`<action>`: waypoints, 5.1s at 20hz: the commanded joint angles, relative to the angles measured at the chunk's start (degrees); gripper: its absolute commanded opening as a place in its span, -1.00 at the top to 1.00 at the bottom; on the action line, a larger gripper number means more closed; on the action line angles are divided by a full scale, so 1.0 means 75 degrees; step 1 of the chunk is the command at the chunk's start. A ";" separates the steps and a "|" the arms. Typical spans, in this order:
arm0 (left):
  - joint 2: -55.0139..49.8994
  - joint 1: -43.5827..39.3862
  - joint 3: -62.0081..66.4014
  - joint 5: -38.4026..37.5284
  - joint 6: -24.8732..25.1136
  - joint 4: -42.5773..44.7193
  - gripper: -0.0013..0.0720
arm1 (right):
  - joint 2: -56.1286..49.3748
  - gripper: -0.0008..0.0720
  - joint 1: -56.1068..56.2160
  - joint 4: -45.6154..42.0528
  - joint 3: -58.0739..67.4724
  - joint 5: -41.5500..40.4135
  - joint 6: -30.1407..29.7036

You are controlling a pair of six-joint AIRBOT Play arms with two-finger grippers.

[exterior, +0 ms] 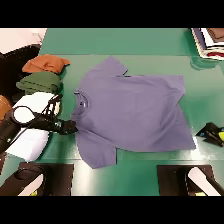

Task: Fold the shirts.

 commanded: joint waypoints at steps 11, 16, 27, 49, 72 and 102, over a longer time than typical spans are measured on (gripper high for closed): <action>0.0006 0.0006 0.0090 0.0455 0.0017 -0.0038 0.90 | -0.1090 0.30 0.0662 0.0306 -0.0705 -0.0828 0.0143; 0.0044 0.0009 0.0589 0.0414 0.0020 0.0093 0.90 | 0.0015 0.94 0.1673 0.0309 -0.0627 -0.1105 0.0143; 0.0047 0.0009 0.8603 -0.0947 0.0017 0.2110 0.90 | 0.1775 0.94 0.3104 0.0691 0.5488 -0.1314 0.0472; -0.2413 0.0009 0.7764 -0.0452 -0.0673 0.3229 0.90 | -0.1390 0.95 0.3328 -0.0361 0.8140 0.1393 0.0892; -0.5980 0.0889 0.6306 0.1000 0.0764 0.1821 0.90 | -0.4811 0.94 0.4447 -0.0289 0.6435 -0.1804 0.0743; -0.0216 0.0157 -0.1655 0.2122 -0.0070 -0.0825 -0.40 | 0.0402 -0.09 0.3654 0.1311 0.2774 -0.0822 0.0577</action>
